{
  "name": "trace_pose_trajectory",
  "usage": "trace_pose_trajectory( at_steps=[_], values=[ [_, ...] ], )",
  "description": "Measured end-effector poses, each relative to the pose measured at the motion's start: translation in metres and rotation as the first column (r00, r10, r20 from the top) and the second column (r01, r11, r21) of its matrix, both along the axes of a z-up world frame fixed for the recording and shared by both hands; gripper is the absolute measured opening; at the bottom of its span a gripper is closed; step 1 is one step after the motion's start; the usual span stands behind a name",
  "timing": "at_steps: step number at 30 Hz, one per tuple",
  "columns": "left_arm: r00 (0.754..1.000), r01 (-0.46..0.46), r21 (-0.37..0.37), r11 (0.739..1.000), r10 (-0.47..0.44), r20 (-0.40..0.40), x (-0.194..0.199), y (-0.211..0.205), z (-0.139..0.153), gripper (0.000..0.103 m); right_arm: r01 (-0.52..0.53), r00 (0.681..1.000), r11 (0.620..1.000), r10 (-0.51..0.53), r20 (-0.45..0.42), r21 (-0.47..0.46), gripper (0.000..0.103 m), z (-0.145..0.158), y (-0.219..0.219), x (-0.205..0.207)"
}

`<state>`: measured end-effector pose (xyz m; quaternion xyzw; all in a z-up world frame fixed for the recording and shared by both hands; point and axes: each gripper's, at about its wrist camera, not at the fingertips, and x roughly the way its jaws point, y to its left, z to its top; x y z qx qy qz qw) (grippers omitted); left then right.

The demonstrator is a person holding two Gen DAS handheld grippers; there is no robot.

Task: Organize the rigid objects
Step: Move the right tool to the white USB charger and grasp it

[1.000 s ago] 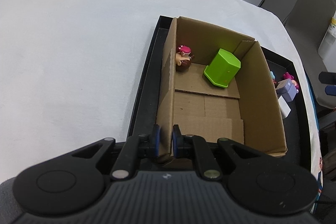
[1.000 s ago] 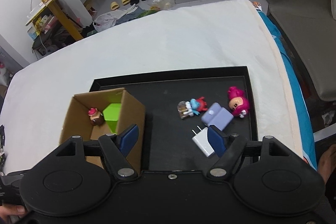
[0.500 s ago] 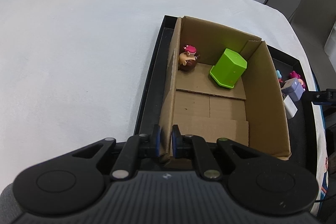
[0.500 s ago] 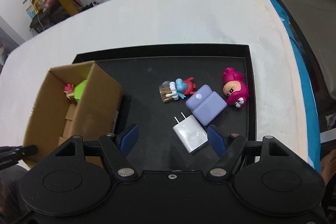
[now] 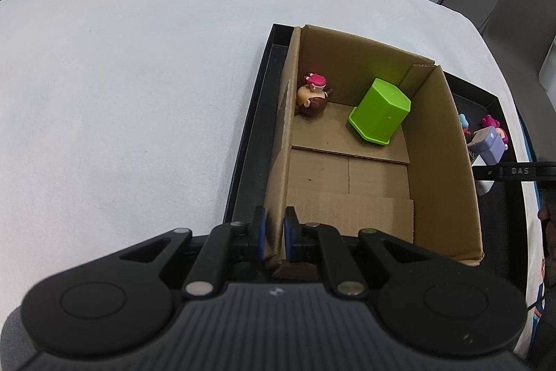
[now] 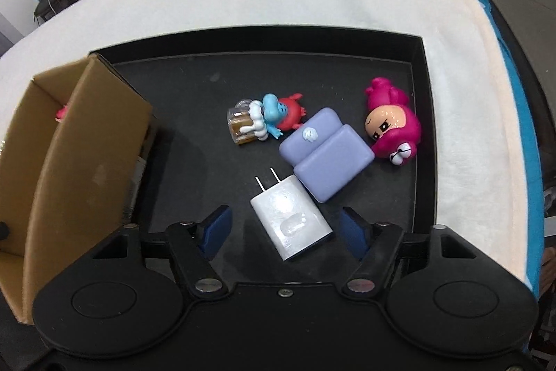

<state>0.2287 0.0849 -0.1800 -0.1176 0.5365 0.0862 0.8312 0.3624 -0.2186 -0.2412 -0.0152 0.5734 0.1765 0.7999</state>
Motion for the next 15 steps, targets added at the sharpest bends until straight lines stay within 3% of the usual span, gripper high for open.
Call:
trace_pose_trajectory(
  at_steps=[2, 7, 15],
  values=[
    [1.0, 0.002, 0.002, 1.0, -0.002, 0.0, 0.0, -0.001, 0.001, 0.01, 0.002, 1.0, 1.0, -0.002, -0.003, -0.011, 0.051, -0.005, 0.001, -0.001],
    [1.0, 0.004, 0.007, 1.0, -0.004, -0.001, 0.0, -0.001, 0.001, 0.01, 0.007, 1.0, 1.0, -0.007, -0.026, -0.008, 0.041, -0.006, -0.001, -0.008],
    [1.0, 0.0, 0.003, 1.0, 0.0, 0.0, 0.0, 0.0, 0.001, 0.01, 0.057, 0.997, 0.998, -0.056, -0.056, 0.019, 0.038, -0.005, -0.009, -0.023]
  ],
)
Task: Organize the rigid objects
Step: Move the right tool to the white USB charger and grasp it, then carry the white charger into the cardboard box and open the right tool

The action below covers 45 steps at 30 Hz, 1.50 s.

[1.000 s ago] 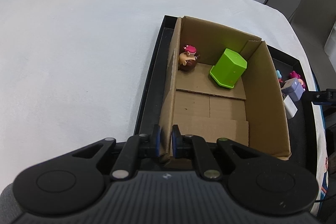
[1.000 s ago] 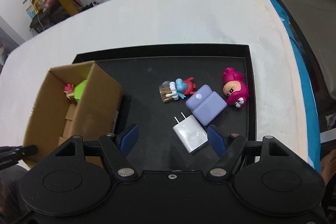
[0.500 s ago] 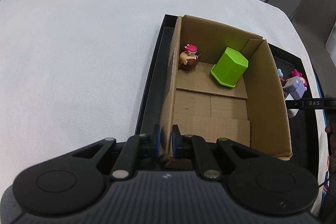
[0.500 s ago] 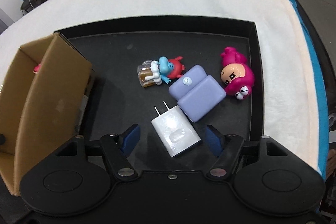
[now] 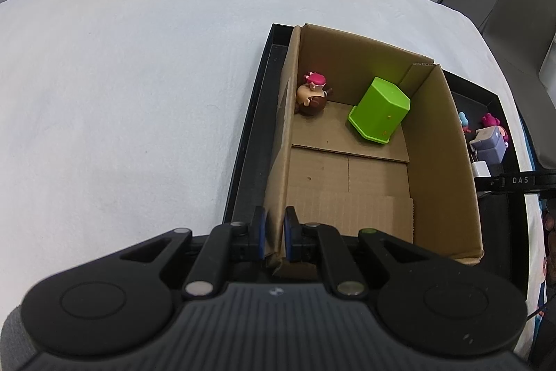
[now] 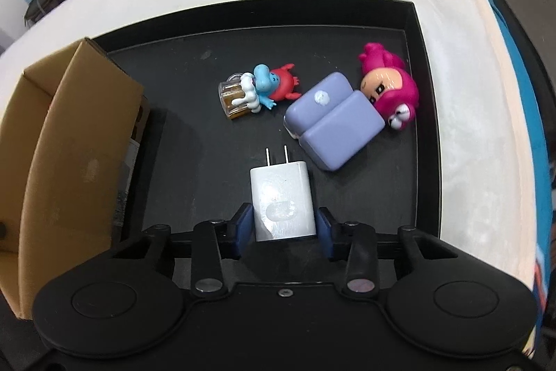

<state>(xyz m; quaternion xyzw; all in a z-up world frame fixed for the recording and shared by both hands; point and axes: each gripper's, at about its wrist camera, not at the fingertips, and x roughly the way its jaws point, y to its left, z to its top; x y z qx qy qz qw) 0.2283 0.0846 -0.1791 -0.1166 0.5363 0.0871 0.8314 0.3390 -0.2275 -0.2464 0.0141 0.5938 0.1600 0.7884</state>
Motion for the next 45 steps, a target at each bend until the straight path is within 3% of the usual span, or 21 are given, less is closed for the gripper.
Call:
trace_pose_trajectory(
  at_steps=[8, 20, 31, 45],
  values=[
    [1.0, -0.003, -0.009, 1.0, 0.003, 0.009, -0.003, 0.002, 0.0, 0.01, 0.075, 0.997, 0.994, -0.074, -0.021, 0.08, 0.037, 0.015, -0.019, -0.012],
    [1.0, -0.002, -0.025, 1.0, 0.002, 0.017, -0.006, 0.003, 0.001, 0.01, 0.082, 0.996, 0.989, -0.084, 0.011, 0.123, 0.036, 0.057, -0.024, -0.006],
    [1.0, -0.005, -0.06, 0.998, 0.006, 0.027, -0.009, 0.011, 0.002, 0.01, 0.021, 0.996, 0.986, -0.036, 0.087, 0.166, 0.036, 0.108, 0.019, -0.005],
    [0.999, -0.008, -0.112, 0.994, 0.012, 0.041, -0.012, 0.02, 0.001, 0.011, -0.079, 0.993, 0.974, 0.059, 0.099, 0.213, 0.036, 0.129, 0.092, -0.005]
  ],
)
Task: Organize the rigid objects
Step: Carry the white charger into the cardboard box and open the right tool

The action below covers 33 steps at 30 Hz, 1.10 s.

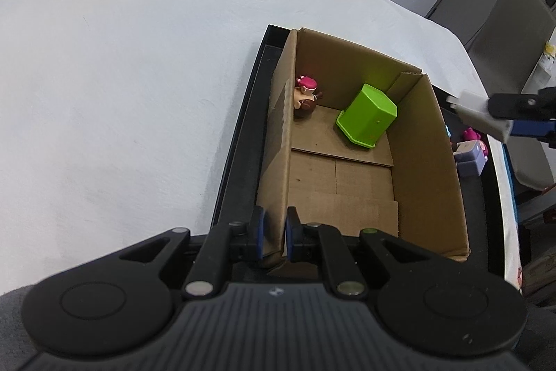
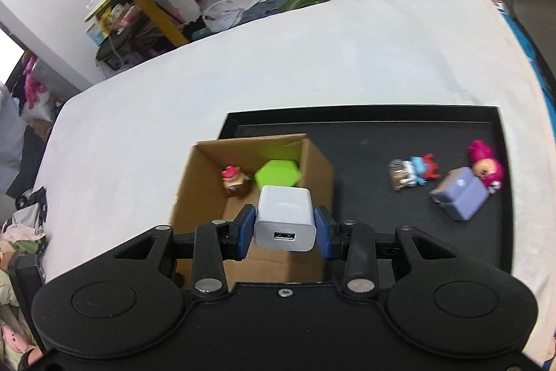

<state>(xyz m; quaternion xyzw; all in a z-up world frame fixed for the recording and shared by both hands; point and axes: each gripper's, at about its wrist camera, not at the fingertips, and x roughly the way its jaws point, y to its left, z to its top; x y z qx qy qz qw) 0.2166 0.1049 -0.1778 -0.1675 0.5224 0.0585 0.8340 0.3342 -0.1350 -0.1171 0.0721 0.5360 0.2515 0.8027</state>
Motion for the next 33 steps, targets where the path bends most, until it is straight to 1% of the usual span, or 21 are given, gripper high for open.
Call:
trace_pose_trajectory(
  at_steps=[9, 17, 24, 28, 33],
  values=[
    [1.0, -0.002, -0.037, 0.999, 0.002, 0.004, -0.001, 0.0, -0.001, 0.011, -0.032, 0.999, 0.999, 0.032, -0.021, -0.021, 0.036, -0.01, 0.039, -0.003],
    [1.0, 0.001, -0.05, 0.999, 0.0, 0.008, -0.003, 0.001, -0.002, 0.012, -0.032, 0.999, 0.999, 0.031, -0.036, -0.03, 0.037, -0.018, 0.059, -0.006],
    [1.0, 0.007, -0.06, 0.998, -0.006, 0.012, -0.003, 0.003, 0.0, 0.012, -0.038, 0.999, 0.999, 0.038, -0.03, -0.03, 0.037, -0.019, 0.075, -0.006],
    [1.0, 0.009, -0.059, 0.998, -0.009, 0.013, -0.003, 0.003, 0.0, 0.012, -0.044, 0.999, 0.999, 0.044, -0.024, -0.009, 0.037, -0.019, 0.084, -0.006],
    [1.0, 0.008, -0.062, 0.998, -0.007, 0.011, -0.003, 0.004, 0.0, 0.012, -0.072, 0.997, 0.997, 0.072, -0.004, 0.031, 0.04, -0.015, 0.092, -0.009]
  ],
)
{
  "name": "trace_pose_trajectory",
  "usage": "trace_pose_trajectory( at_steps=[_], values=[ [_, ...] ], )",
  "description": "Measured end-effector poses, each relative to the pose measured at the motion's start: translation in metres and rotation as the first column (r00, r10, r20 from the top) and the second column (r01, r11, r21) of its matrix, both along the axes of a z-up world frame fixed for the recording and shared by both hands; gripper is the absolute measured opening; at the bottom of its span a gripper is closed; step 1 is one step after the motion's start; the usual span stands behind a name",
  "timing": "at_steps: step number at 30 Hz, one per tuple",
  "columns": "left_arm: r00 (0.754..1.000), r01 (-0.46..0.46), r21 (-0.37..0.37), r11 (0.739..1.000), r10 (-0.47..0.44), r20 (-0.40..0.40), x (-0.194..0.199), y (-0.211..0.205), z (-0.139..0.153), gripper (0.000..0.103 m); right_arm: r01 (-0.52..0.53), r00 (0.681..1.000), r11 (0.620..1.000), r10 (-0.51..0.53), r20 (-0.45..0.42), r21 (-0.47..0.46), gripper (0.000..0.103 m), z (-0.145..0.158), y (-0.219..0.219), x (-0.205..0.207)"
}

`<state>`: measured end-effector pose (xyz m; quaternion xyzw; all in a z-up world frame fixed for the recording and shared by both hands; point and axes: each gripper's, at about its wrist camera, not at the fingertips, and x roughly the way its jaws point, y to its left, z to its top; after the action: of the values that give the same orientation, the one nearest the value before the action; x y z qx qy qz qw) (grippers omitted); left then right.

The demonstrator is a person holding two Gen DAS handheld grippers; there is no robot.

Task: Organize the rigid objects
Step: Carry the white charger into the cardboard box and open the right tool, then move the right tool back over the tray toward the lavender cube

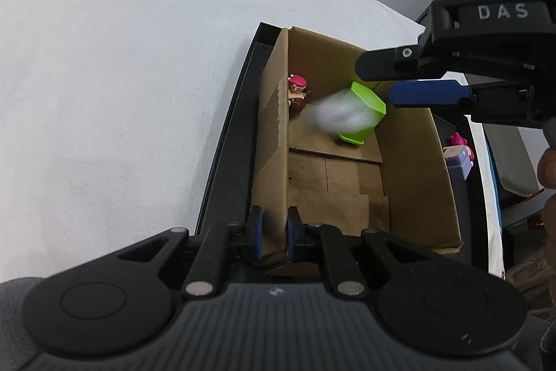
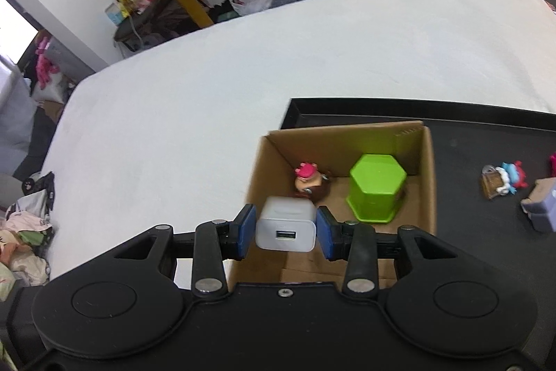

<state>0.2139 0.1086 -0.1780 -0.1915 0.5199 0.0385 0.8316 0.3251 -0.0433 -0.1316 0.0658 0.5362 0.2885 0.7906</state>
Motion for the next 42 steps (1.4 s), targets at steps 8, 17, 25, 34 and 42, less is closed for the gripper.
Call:
trace_pose_trajectory(
  at_steps=[8, 17, 25, 34, 42],
  values=[
    [1.0, -0.004, -0.008, 1.0, 0.004, 0.001, 0.0, 0.0, -0.001, 0.012, -0.015, 0.999, 0.999, 0.017, 0.041, -0.042, 0.072, 0.012, -0.002, -0.006],
    [1.0, -0.002, -0.003, 1.0, 0.002, -0.002, 0.001, 0.0, 0.001, 0.012, -0.053, 0.998, 0.996, 0.055, 0.033, -0.066, 0.087, 0.016, -0.002, -0.012],
    [1.0, -0.002, 0.005, 1.0, 0.002, -0.007, 0.003, -0.001, 0.0, 0.012, -0.035, 0.999, 0.999, 0.034, -0.029, -0.042, 0.089, 0.015, -0.021, -0.007],
    [1.0, 0.002, 0.024, 1.0, -0.001, -0.018, 0.005, -0.006, 0.0, 0.012, 0.015, 1.0, 1.0, -0.015, -0.026, -0.011, 0.09, 0.023, -0.059, 0.001],
    [0.999, -0.005, 0.054, 0.999, 0.007, -0.036, 0.008, -0.011, 0.0, 0.011, 0.034, 0.999, 0.999, -0.034, -0.014, -0.001, 0.09, 0.029, -0.097, 0.005]
  ],
)
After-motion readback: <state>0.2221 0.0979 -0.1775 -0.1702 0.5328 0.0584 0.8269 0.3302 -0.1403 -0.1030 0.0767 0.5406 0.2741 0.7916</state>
